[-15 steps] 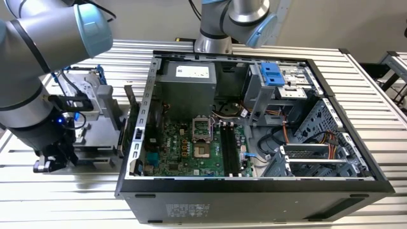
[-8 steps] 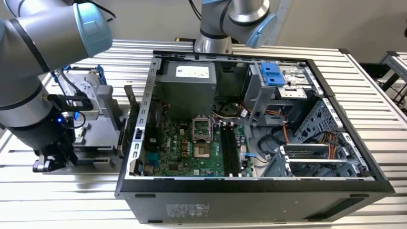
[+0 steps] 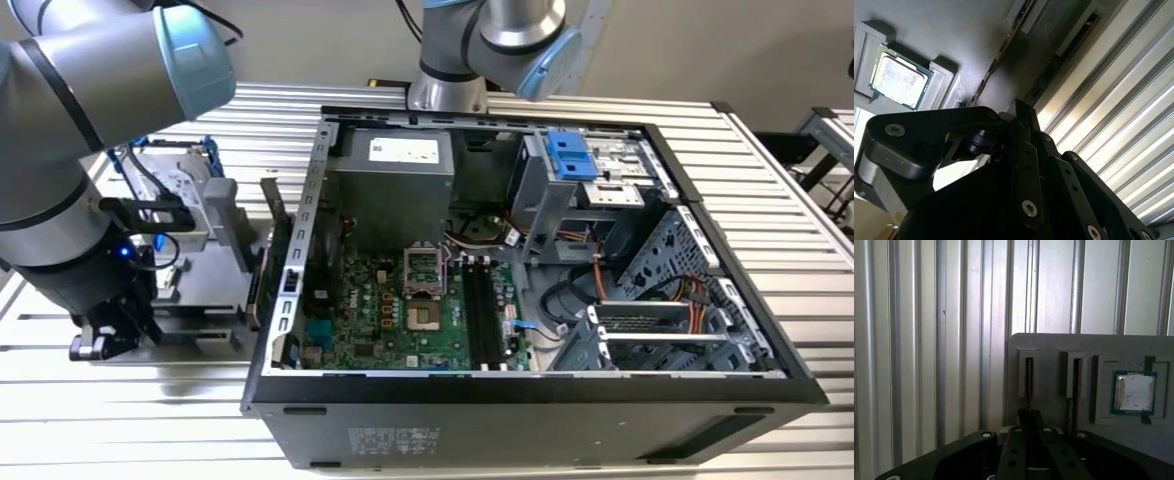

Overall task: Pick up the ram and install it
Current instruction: 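Pick up the ram and move it above insertion slot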

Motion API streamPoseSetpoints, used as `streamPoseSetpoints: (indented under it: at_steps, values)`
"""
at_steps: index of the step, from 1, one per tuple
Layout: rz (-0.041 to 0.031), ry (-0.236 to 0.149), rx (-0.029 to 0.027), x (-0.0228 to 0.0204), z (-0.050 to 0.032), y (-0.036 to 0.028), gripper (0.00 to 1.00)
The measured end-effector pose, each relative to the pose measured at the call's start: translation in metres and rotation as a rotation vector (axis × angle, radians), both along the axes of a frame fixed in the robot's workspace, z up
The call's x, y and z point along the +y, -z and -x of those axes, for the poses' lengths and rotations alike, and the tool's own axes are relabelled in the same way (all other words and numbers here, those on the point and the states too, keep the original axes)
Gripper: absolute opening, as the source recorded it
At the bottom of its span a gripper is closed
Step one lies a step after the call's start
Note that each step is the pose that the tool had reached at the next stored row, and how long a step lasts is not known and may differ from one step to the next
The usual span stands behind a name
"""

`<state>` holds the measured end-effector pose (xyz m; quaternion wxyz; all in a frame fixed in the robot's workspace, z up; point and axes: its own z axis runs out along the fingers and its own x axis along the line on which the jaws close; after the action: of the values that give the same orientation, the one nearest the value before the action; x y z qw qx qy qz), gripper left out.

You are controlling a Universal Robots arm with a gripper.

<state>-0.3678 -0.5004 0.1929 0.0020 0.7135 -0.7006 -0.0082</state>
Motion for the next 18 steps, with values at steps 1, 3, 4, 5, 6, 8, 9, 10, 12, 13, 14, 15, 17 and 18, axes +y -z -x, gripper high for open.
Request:
streamPoseSetpoints:
  at_steps: [1,3,4,5,6,8,9,10,12,13,14,15,17,18]
  values:
    - [0.0000,0.000,-0.0001,0.0000,0.0000,0.0000,0.00]
    - [0.0000,0.000,0.0000,0.0000,0.0001,-0.0004,0.00]
    - [0.0001,0.000,0.0001,0.0000,0.0002,-0.0013,0.00]
    - [0.0000,0.000,0.0000,0.0000,0.0001,-0.0025,0.00]
    - [-0.0001,0.000,-0.0001,0.0000,0.0001,-0.0039,0.00]
    - [0.0000,0.000,0.0000,0.0000,0.0001,-0.0077,0.00]
    - [0.0001,0.000,0.0002,0.0000,0.0002,-0.0099,0.00]
    - [0.0001,0.000,0.0000,0.0000,0.0001,-0.0122,0.00]
    - [0.0000,0.000,0.0000,0.0000,0.0001,-0.0175,0.00]
    - [0.0000,0.000,-0.0001,0.0001,0.0001,-0.0206,0.00]
    - [0.0003,0.000,-0.0001,0.0000,0.0001,-0.0240,0.00]
    - [0.0005,0.000,0.0000,0.0000,0.0001,-0.0272,0.00]
    - [0.0009,0.000,0.0000,0.0000,0.0001,-0.0321,0.00]
    - [0.0008,0.000,0.0000,0.0000,0.0001,-0.0337,0.00]
